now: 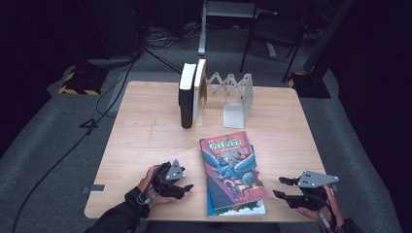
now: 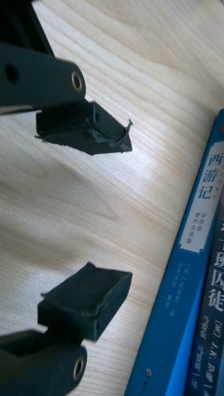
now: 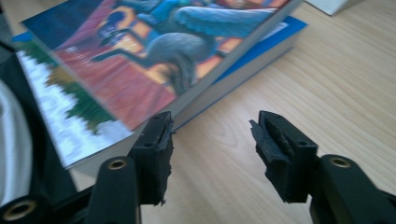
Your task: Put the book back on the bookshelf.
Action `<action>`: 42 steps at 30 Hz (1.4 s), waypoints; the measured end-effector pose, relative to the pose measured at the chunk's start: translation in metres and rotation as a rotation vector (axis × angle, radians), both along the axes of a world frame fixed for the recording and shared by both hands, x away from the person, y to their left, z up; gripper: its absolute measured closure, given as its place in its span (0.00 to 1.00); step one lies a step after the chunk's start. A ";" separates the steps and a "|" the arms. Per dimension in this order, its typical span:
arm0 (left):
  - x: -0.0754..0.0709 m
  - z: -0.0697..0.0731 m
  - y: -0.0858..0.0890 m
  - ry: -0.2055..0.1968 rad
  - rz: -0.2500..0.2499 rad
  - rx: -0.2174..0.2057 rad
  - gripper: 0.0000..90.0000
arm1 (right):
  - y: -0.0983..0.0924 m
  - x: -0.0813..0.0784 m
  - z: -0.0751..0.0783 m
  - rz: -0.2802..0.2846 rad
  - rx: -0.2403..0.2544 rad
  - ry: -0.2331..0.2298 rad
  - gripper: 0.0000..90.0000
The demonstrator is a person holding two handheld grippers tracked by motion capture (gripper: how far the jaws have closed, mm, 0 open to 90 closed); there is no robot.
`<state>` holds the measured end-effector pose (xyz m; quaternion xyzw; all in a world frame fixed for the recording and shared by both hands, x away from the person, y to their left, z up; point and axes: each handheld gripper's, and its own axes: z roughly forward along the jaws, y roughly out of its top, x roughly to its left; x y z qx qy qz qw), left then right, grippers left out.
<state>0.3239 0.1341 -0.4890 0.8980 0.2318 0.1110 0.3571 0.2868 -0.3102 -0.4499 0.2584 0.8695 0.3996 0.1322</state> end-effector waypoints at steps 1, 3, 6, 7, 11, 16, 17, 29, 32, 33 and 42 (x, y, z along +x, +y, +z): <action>-0.001 0.000 0.000 0.007 0.001 -0.006 0.34 | 0.002 -0.002 -0.001 0.021 -0.008 0.004 0.53; -0.002 -0.001 -0.001 0.014 0.000 -0.008 0.32 | 0.004 -0.004 -0.001 0.035 -0.016 0.006 0.54; -0.009 -0.003 -0.001 0.020 0.005 0.007 0.29 | 0.013 -0.013 -0.003 0.090 -0.043 0.008 0.55; -0.009 -0.003 -0.001 0.020 0.005 0.007 0.28 | 0.013 -0.013 -0.003 0.090 -0.043 0.008 0.55; -0.010 -0.011 -0.004 0.059 -0.019 0.011 0.26 | 0.014 -0.014 -0.006 0.095 -0.031 0.027 0.56; -0.007 -0.014 -0.003 0.049 -0.036 -0.015 0.23 | 0.019 -0.012 -0.004 0.101 -0.004 0.023 0.52; -0.007 -0.014 -0.003 0.046 -0.036 -0.017 0.23 | 0.020 -0.011 -0.001 0.085 0.003 0.005 0.52; -0.003 -0.015 -0.005 0.045 -0.002 -0.019 0.18 | 0.042 0.027 -0.001 0.040 -0.032 0.092 0.43; -0.003 -0.015 -0.007 0.046 0.006 -0.019 0.18 | 0.042 0.033 -0.003 0.048 -0.008 0.135 0.39; -0.002 -0.015 -0.008 0.044 0.006 -0.019 0.18 | 0.043 0.036 -0.003 0.056 -0.011 0.145 0.38; 0.009 -0.015 -0.017 0.044 0.008 -0.018 0.18 | 0.052 0.055 -0.006 0.095 -0.004 0.233 0.32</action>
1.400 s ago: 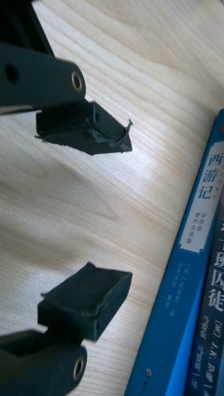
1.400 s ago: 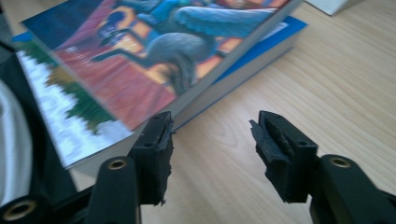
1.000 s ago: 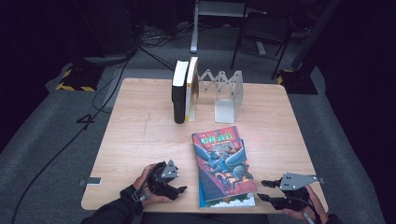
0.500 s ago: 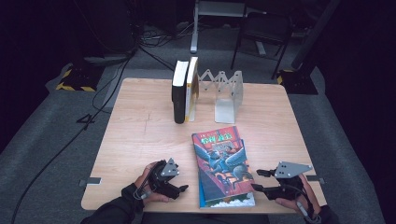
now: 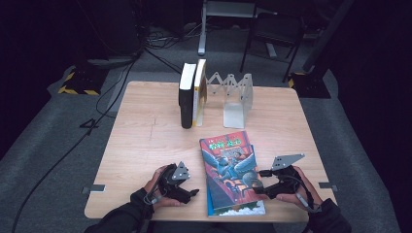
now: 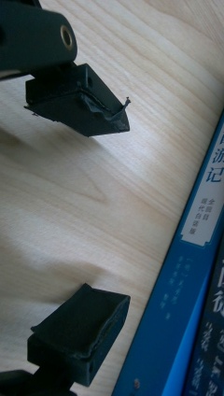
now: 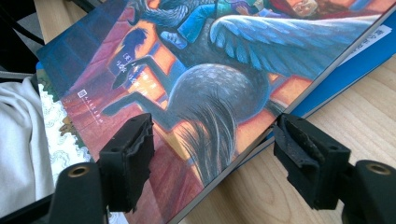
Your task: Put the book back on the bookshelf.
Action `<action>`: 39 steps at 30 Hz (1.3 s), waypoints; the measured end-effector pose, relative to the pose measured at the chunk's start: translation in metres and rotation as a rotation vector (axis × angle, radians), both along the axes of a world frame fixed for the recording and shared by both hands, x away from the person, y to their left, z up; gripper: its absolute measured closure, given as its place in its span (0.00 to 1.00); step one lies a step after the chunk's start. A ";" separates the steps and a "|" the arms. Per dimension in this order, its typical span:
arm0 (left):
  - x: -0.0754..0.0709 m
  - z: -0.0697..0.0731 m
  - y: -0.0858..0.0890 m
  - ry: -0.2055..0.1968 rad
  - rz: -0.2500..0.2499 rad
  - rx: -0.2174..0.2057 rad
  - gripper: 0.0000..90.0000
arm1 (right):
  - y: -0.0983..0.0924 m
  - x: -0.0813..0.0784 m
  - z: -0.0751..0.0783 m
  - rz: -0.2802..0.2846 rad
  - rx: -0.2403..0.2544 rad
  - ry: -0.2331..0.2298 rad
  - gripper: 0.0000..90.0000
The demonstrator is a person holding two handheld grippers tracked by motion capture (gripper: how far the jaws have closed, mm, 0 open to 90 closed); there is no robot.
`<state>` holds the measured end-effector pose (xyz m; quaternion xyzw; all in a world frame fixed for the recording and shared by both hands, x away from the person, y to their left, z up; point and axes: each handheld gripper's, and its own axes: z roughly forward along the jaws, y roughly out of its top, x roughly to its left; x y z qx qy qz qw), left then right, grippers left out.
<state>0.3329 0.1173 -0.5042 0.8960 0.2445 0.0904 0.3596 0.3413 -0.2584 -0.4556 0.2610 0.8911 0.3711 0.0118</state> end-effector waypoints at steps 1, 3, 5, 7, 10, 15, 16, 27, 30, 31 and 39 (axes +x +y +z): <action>0.004 0.000 -0.002 0.000 0.005 -0.003 0.18 | 0.000 0.001 0.000 -0.003 0.005 0.005 0.32; 0.009 0.000 -0.002 -0.002 0.013 -0.001 0.18 | -0.001 0.002 -0.001 0.003 0.008 0.011 0.33; 0.014 0.000 -0.002 -0.002 0.028 -0.001 0.18 | -0.001 0.002 0.000 0.000 0.005 0.019 0.33; 0.018 0.000 -0.001 -0.003 0.040 0.001 0.18 | 0.002 0.001 0.001 0.002 -0.009 0.006 0.32; 0.025 0.000 -0.001 -0.011 0.074 0.003 0.18 | 0.003 0.000 0.002 -0.003 -0.014 -0.019 0.34; 0.037 0.000 -0.007 -0.003 0.095 0.000 0.18 | 0.004 0.001 0.004 -0.007 -0.011 -0.023 0.36; 0.037 0.000 -0.007 -0.003 0.095 0.000 0.18 | 0.004 0.001 0.004 -0.006 -0.012 -0.022 0.36; 0.047 0.001 -0.013 -0.004 0.100 0.003 0.18 | 0.008 0.003 0.013 0.022 0.035 -0.064 0.46; 0.049 0.001 -0.014 -0.005 0.099 0.002 0.18 | 0.015 0.008 0.013 0.032 0.017 -0.067 0.46; 0.050 0.001 -0.015 -0.006 0.100 0.001 0.18 | 0.017 0.012 0.012 0.037 0.015 -0.064 0.46; 0.050 0.001 -0.015 -0.008 0.095 0.002 0.18 | 0.010 0.015 0.014 0.020 -0.078 -0.036 0.39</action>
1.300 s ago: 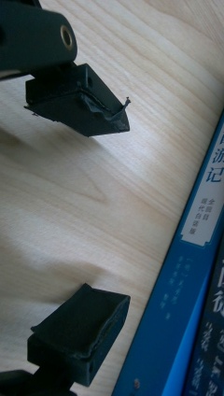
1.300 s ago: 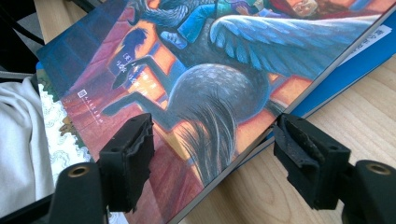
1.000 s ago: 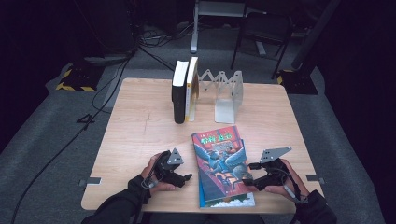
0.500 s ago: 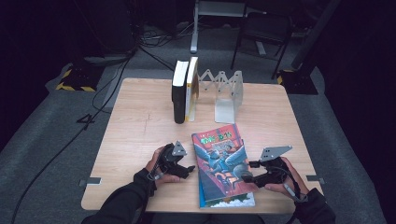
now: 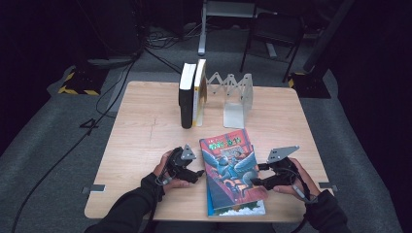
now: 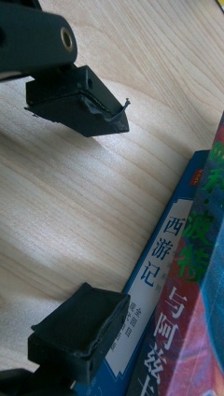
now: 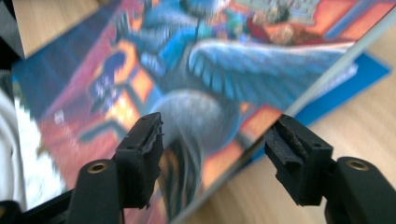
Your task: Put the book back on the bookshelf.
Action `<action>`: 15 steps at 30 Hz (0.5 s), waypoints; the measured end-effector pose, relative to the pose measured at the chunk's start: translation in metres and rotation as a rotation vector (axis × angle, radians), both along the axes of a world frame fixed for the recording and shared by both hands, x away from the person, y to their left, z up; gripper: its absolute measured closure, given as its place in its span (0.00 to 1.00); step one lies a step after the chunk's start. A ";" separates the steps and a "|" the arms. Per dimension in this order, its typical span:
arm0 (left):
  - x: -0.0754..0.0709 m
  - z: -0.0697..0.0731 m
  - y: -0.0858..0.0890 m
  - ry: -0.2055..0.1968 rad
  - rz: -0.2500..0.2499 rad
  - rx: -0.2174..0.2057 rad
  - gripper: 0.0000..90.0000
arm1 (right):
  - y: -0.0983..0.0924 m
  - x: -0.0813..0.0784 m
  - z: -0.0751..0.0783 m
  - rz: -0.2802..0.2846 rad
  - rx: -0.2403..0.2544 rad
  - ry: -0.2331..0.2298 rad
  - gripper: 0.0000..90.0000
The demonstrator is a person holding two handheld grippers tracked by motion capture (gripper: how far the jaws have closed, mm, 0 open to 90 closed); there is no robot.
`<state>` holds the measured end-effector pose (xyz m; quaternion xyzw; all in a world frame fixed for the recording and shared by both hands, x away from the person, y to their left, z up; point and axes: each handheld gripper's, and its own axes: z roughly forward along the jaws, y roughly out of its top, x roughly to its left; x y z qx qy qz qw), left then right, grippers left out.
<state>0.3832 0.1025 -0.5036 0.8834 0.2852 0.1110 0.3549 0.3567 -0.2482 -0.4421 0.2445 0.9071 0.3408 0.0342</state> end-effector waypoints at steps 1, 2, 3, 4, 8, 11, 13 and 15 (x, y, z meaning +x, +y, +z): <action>0.000 0.000 0.000 0.001 -0.002 -0.001 0.18 | -0.003 -0.002 -0.002 0.011 -0.005 0.015 0.38; 0.000 0.000 0.000 0.001 -0.002 -0.001 0.18 | -0.006 -0.004 -0.004 0.013 0.009 0.029 0.38; 0.000 0.000 0.000 -0.003 -0.004 0.002 0.18 | -0.006 -0.004 -0.004 0.013 0.009 0.029 0.38; -0.001 0.000 0.000 -0.006 -0.003 0.002 0.18 | -0.009 -0.006 -0.005 0.008 0.020 0.039 0.38; -0.003 0.000 0.001 -0.015 -0.007 0.007 0.19 | -0.019 -0.016 -0.012 -0.003 0.084 0.103 0.37; -0.002 0.001 0.000 -0.019 -0.017 0.013 0.19 | -0.020 -0.020 -0.016 -0.011 0.106 0.132 0.36; -0.002 0.001 -0.001 -0.022 -0.017 0.016 0.19 | -0.019 -0.020 -0.015 -0.010 0.100 0.130 0.36; -0.003 0.001 -0.001 -0.020 -0.017 0.014 0.19 | -0.018 -0.020 -0.014 -0.010 0.088 0.137 0.36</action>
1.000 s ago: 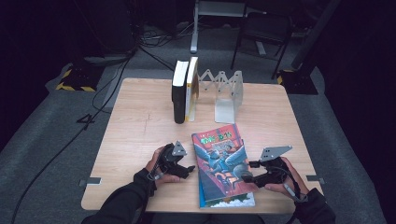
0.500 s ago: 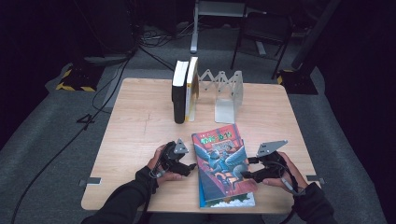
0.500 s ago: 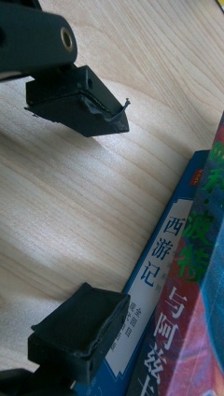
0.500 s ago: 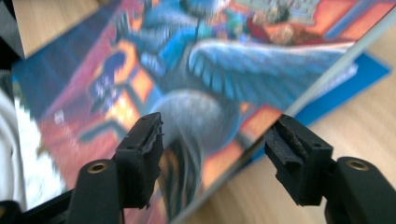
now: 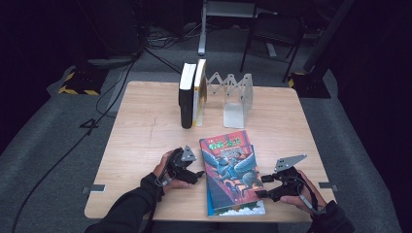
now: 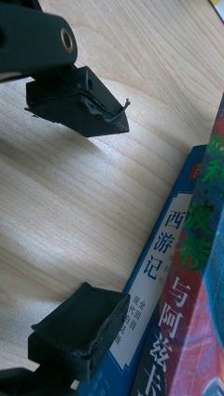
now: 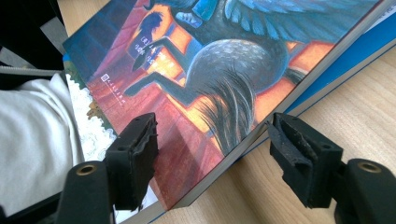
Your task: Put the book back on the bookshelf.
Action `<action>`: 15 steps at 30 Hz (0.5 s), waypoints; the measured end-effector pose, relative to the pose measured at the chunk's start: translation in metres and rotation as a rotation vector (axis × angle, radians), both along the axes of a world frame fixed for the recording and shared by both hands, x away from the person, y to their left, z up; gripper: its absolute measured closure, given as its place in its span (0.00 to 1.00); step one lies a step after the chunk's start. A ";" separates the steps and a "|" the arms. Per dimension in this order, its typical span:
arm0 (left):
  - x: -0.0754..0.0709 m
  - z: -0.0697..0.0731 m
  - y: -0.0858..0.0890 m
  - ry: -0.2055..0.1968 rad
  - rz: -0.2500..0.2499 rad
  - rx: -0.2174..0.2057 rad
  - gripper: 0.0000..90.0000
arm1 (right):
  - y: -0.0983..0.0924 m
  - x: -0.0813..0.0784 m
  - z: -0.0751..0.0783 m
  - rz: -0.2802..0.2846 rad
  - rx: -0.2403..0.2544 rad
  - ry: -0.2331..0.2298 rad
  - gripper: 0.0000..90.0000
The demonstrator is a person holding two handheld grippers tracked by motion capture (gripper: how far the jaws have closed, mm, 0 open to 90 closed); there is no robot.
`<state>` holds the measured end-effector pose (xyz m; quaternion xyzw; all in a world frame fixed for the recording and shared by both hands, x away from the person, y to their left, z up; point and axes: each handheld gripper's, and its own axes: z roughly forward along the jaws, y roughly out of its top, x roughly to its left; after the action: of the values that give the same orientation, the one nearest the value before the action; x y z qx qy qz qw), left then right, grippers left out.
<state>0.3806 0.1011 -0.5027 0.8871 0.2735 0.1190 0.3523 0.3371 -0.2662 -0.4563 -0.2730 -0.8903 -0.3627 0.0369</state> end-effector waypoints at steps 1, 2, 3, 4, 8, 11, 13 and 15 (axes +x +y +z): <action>0.000 0.000 0.000 0.002 0.001 -0.003 0.19 | 0.001 0.000 0.001 0.001 -0.005 0.001 0.36; 0.001 0.000 0.000 0.007 0.002 -0.005 0.19 | 0.001 0.000 0.001 0.006 -0.010 -0.007 0.36; 0.001 -0.001 -0.001 0.008 0.003 -0.008 0.19 | 0.003 -0.001 0.002 0.012 -0.018 -0.015 0.36; 0.001 -0.001 -0.001 0.011 0.006 -0.012 0.19 | 0.004 -0.001 0.003 0.019 -0.024 -0.018 0.36; 0.002 -0.001 -0.003 0.016 0.005 -0.014 0.20 | 0.007 0.000 0.004 0.047 -0.015 -0.012 0.40; 0.004 -0.001 -0.003 0.019 0.005 -0.017 0.20 | 0.011 -0.002 0.006 0.058 -0.018 -0.026 0.43; 0.005 -0.001 -0.001 0.020 0.007 -0.016 0.21 | 0.014 -0.002 0.008 0.056 -0.018 -0.040 0.46; 0.006 0.000 -0.001 0.019 0.009 -0.019 0.21 | 0.016 -0.002 0.009 0.056 -0.022 -0.050 0.46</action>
<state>0.3866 0.1005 -0.5031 0.8836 0.2821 0.1096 0.3574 0.3352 -0.2503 -0.4477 -0.2392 -0.9022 -0.3583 0.0215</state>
